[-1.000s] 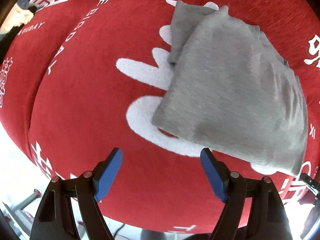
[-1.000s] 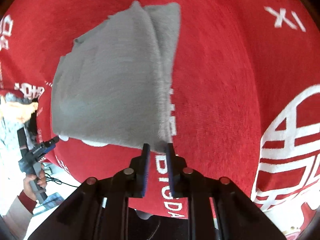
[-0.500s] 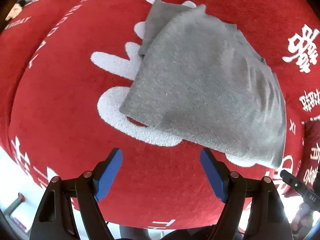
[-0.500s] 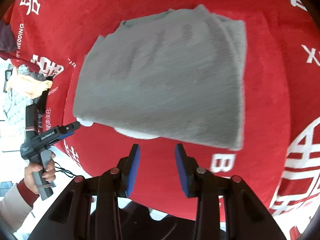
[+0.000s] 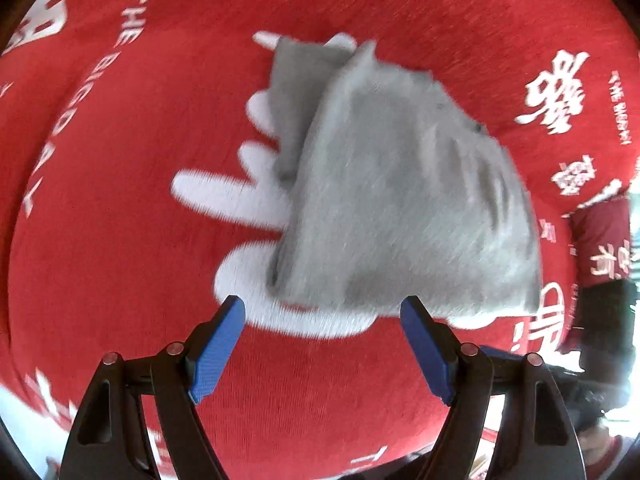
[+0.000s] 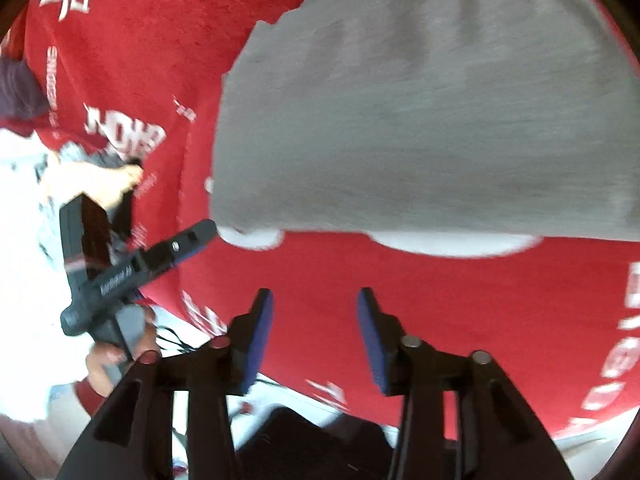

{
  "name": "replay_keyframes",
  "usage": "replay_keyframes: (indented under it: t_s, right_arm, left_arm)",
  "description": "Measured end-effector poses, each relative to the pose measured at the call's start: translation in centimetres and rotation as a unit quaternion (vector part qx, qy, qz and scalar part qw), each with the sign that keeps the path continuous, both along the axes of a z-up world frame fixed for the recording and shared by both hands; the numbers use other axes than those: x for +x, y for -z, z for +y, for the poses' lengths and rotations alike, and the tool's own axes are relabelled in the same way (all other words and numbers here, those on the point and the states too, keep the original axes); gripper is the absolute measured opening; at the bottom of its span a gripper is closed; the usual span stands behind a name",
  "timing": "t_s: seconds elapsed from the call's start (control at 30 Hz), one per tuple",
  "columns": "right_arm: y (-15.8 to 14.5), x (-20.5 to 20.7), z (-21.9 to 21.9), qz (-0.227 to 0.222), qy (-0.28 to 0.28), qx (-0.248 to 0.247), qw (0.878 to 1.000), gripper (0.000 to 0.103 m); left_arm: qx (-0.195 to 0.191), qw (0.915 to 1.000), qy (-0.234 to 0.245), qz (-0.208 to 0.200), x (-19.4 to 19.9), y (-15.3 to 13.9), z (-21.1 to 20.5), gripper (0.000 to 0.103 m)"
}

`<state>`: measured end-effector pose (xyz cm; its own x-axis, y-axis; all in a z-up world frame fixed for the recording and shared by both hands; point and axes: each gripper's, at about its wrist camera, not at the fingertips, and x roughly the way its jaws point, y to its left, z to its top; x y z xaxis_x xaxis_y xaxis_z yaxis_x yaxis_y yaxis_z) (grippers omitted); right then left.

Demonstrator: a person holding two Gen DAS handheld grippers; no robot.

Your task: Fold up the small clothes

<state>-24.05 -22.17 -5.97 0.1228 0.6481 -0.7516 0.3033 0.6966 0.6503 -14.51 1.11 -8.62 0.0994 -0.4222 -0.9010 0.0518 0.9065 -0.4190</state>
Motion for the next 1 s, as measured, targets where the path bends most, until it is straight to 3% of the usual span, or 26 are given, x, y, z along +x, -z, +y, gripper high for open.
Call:
replay_keyframes:
  t_s: [0.1, 0.17, 0.23, 0.3, 0.37, 0.4, 0.47, 0.5, 0.6, 0.73, 0.93, 1.0]
  right_arm:
    - [2.5, 1.1, 1.1, 0.011, 0.059, 0.055, 0.997, 0.054]
    - [3.5, 1.5, 1.5, 0.014, 0.087, 0.075, 0.993, 0.054]
    - [4.3, 1.7, 1.6, 0.017, 0.115, 0.095, 0.989, 0.054]
    - [5.0, 1.7, 1.6, 0.023, 0.147, 0.114, 0.982, 0.054]
    - [5.3, 1.8, 1.7, 0.027, 0.170, 0.127, 0.977, 0.054]
    - [5.4, 2.0, 1.7, 0.029, 0.175, 0.130, 0.976, 0.054]
    - [5.1, 2.5, 2.0, 0.026, 0.176, 0.127, 0.976, 0.029]
    - [4.8, 2.8, 2.1, 0.025, 0.168, 0.118, 0.978, 0.003]
    - [3.5, 3.3, 2.9, 0.009, 0.138, 0.086, 0.987, 0.003]
    - [4.6, 1.7, 3.2, 0.038, 0.113, 0.055, 0.991, 0.003]
    - [5.4, 0.3, 3.3, 0.046, 0.096, 0.066, 0.992, 0.005]
    - [4.8, 0.3, 3.2, 0.039, 0.084, 0.058, 0.994, 0.006]
  left_arm:
    - [-0.025, 0.9990, 0.032, -0.017, 1.3, 0.2, -0.3, 0.081]
    - [-0.040, 0.9977, 0.052, -0.017, 1.8, 0.7, -0.7, 0.069]
    - [-0.047, 0.9966, 0.067, -0.011, 2.1, 1.3, -1.2, 0.067]
    - [-0.051, 0.9954, 0.081, -0.010, 2.5, 1.9, -1.7, 0.053]
    - [-0.055, 0.9950, 0.084, 0.000, 2.8, 2.4, -1.5, 0.027]
    - [-0.062, 0.9948, 0.080, 0.005, 3.0, 2.6, -1.3, 0.021]
    - [-0.074, 0.9948, 0.069, 0.012, 3.3, 2.5, -0.5, 0.008]
    - [-0.075, 0.9949, 0.066, 0.013, 3.3, 2.4, -0.1, 0.008]
    - [-0.061, 0.9957, 0.069, 0.009, 2.8, 2.1, 0.6, 0.008]
    - [-0.038, 0.9958, 0.081, 0.018, 1.6, 3.2, 1.1, 0.008]
    - [-0.030, 0.9985, 0.042, 0.017, 1.0, 2.6, 1.8, 0.008]
    - [-0.019, 0.9990, 0.030, 0.026, 0.9, 2.4, 1.8, 0.020]
